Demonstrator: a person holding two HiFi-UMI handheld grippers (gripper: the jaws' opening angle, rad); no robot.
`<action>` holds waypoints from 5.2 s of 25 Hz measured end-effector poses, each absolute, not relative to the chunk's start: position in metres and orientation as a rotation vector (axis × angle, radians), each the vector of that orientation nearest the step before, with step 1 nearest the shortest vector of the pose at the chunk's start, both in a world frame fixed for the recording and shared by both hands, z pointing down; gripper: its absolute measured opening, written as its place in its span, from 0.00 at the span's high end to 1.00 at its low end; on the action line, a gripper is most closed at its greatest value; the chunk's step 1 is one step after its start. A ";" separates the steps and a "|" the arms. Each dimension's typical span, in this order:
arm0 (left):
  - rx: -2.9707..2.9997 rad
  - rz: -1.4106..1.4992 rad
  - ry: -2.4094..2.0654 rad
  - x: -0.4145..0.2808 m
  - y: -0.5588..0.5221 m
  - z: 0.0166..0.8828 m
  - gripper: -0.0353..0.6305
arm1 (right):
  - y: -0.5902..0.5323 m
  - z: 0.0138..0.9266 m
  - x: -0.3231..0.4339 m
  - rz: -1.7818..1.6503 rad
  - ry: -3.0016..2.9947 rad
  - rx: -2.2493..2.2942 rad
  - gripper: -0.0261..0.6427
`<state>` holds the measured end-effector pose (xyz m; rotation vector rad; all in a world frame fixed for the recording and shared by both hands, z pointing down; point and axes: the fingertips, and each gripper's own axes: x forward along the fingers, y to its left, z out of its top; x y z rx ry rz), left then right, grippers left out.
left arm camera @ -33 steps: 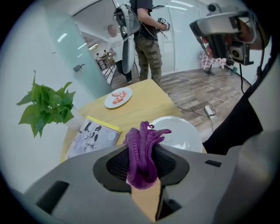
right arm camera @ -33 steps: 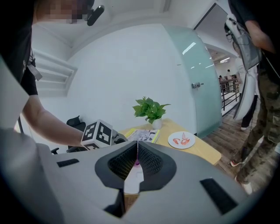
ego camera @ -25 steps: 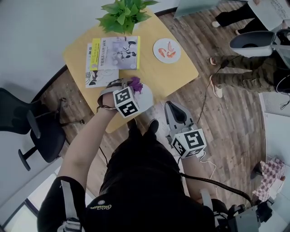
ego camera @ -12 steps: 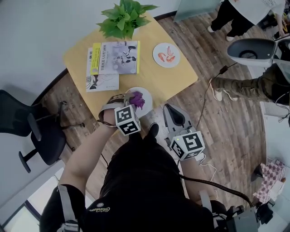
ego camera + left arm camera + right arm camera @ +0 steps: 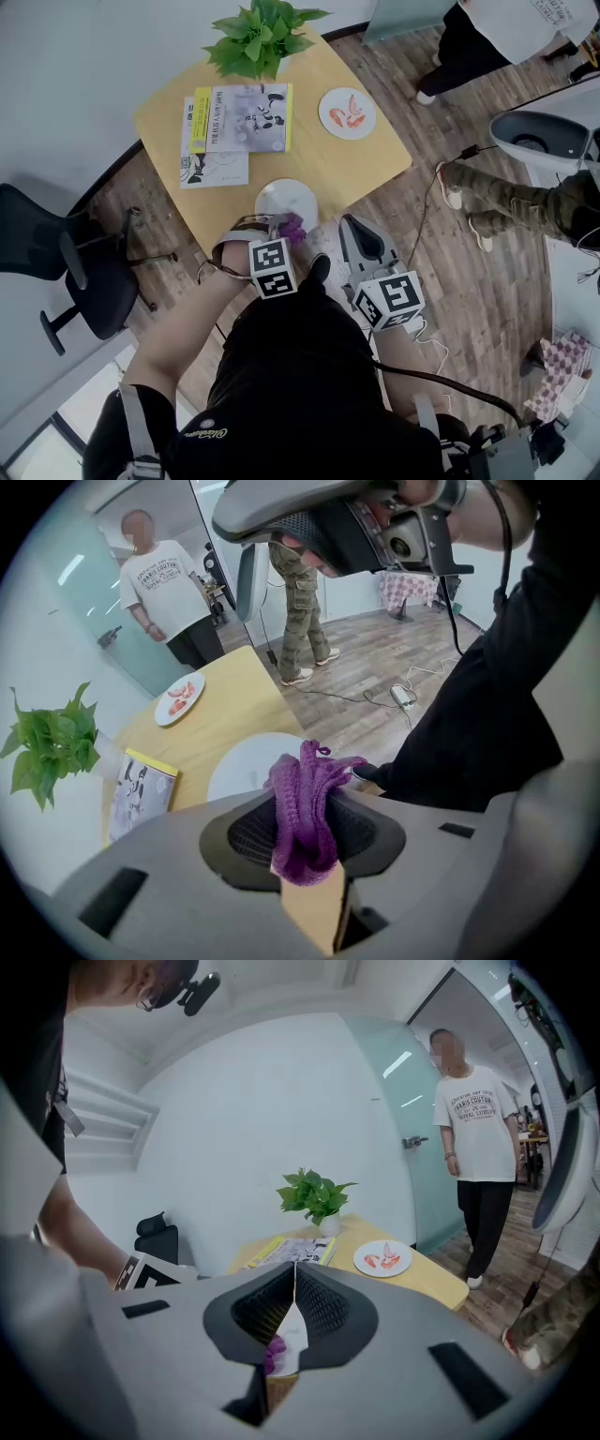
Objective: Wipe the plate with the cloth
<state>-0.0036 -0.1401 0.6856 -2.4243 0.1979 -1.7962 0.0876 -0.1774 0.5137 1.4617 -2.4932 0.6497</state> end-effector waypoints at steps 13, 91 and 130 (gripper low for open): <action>-2.534 -1.736 0.369 -0.002 -0.193 0.655 0.75 | -0.177 0.511 0.095 0.655 -2.489 1.486 0.95; -2.569 -1.827 0.096 0.058 -0.172 0.679 0.76 | -0.178 0.521 0.105 0.688 -2.444 1.537 0.95; -3.205 -0.846 0.945 -0.008 -0.202 0.516 0.75 | -0.192 0.453 0.087 0.474 -2.531 1.521 0.95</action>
